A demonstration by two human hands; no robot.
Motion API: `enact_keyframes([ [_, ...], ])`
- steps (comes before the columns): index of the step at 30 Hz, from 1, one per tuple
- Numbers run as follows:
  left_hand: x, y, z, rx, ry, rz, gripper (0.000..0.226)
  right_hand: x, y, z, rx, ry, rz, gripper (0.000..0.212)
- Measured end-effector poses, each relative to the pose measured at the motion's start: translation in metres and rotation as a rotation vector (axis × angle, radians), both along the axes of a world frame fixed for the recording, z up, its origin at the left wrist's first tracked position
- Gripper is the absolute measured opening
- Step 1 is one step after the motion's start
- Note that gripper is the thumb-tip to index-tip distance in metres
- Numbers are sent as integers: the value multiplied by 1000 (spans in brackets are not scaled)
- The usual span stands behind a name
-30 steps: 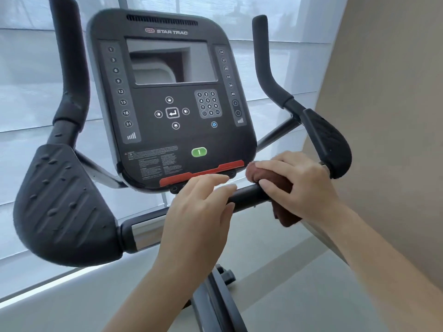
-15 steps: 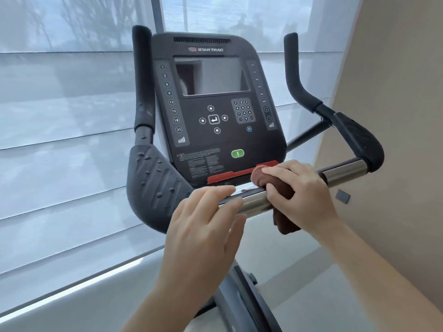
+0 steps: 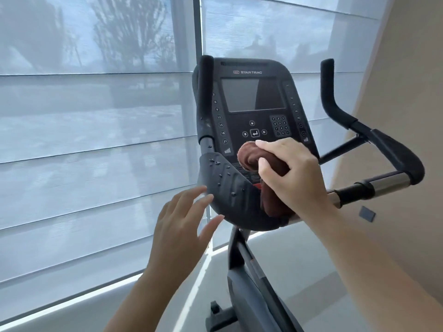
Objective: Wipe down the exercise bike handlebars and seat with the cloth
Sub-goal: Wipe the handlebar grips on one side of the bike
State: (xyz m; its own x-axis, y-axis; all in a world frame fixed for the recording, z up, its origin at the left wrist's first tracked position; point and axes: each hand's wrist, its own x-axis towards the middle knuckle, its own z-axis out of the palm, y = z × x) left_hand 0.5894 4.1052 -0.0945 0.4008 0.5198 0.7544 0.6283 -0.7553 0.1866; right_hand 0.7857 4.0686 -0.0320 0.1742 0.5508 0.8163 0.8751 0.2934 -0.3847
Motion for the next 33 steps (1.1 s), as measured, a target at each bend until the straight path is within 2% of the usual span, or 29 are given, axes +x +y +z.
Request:
enact_keyframes([
  [4,-9,16,0,0,51,-70,46,-24,12,-5,-436,-174,-29,49],
  [6,-10,21,-2,-15,65,-113,45,-22,5,-14,-529,-205,-14,55],
  [11,-10,32,-7,-13,63,-190,42,-29,-10,-33,-389,-303,-115,55],
  [14,-9,39,-8,-22,27,-244,42,-33,9,-21,-503,-273,-126,57],
  [17,-7,46,-5,-10,3,-291,42,-31,25,-8,-624,-266,-88,57],
  [24,-7,62,1,59,19,-341,45,-19,-19,-30,-463,-339,-15,46],
  [30,-10,83,10,88,47,-437,42,-29,52,10,-539,-224,108,45],
  [33,-12,99,13,116,65,-508,38,-24,56,11,-572,-205,183,43],
])
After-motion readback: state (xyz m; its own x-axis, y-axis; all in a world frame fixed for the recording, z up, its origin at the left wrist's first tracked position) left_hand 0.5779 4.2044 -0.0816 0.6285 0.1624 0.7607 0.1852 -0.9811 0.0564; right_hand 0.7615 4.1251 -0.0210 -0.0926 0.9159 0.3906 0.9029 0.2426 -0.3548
